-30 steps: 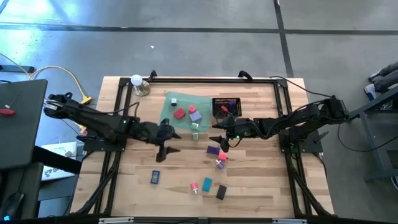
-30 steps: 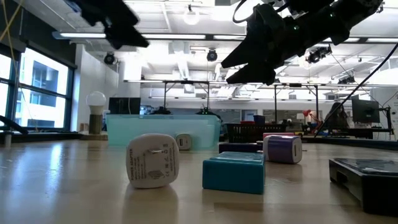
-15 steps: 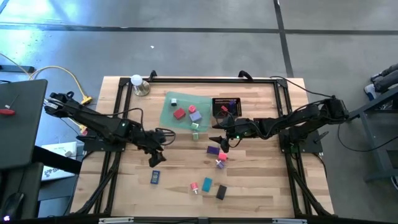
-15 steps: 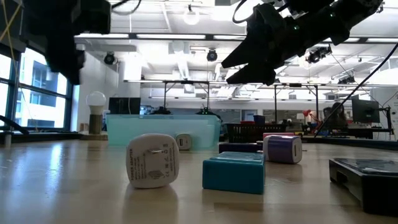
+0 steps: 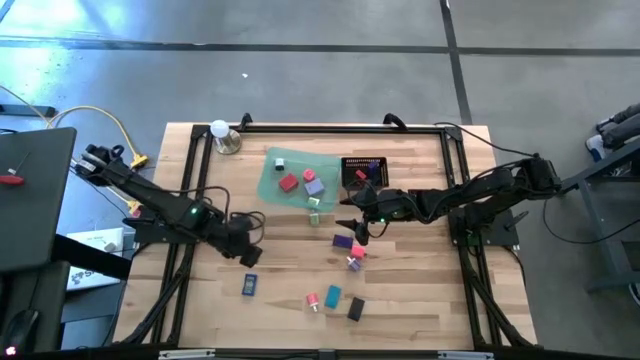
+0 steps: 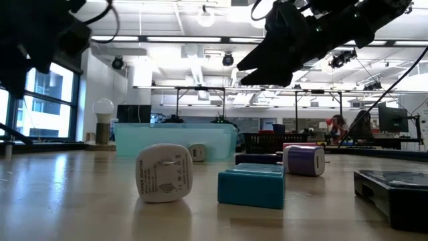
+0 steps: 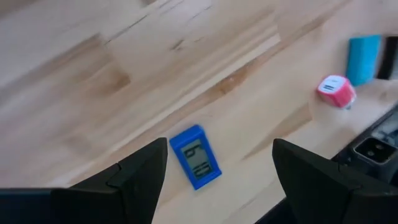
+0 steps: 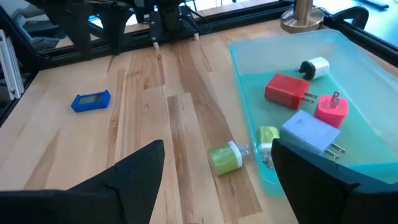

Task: Pick & Place Office items
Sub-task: Put the blue digital timer into the black bin

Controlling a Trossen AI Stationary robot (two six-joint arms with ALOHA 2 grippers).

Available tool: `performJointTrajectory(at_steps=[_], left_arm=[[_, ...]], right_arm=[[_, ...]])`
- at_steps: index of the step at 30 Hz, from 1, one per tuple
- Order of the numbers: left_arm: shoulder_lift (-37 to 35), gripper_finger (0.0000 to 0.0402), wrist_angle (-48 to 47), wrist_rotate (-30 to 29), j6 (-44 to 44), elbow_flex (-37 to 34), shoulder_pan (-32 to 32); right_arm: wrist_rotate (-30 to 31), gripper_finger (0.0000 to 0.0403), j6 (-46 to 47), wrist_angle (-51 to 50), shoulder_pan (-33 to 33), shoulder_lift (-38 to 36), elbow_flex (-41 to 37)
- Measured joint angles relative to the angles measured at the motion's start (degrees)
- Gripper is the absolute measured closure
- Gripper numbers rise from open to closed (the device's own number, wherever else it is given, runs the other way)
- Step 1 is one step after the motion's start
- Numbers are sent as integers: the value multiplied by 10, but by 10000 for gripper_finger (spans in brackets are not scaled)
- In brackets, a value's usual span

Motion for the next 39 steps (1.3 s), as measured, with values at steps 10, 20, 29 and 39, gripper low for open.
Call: performJointTrajectory(at_steps=[10,20,29,39], left_arm=[[9,118,-5,-13,-100,0,-54],[56,118,29,-4,-232,0,-76],[109,118,87,-3,-264,0,-79],[141,118,93,18,-282,0,-79]], right_arm=[[-1,118,-82,13,0,0,0],[-1,118,-163,57,0,0,0],[-25,118,-193,87,-23,0,0],[-112,118,-190,98,-62,0,0]])
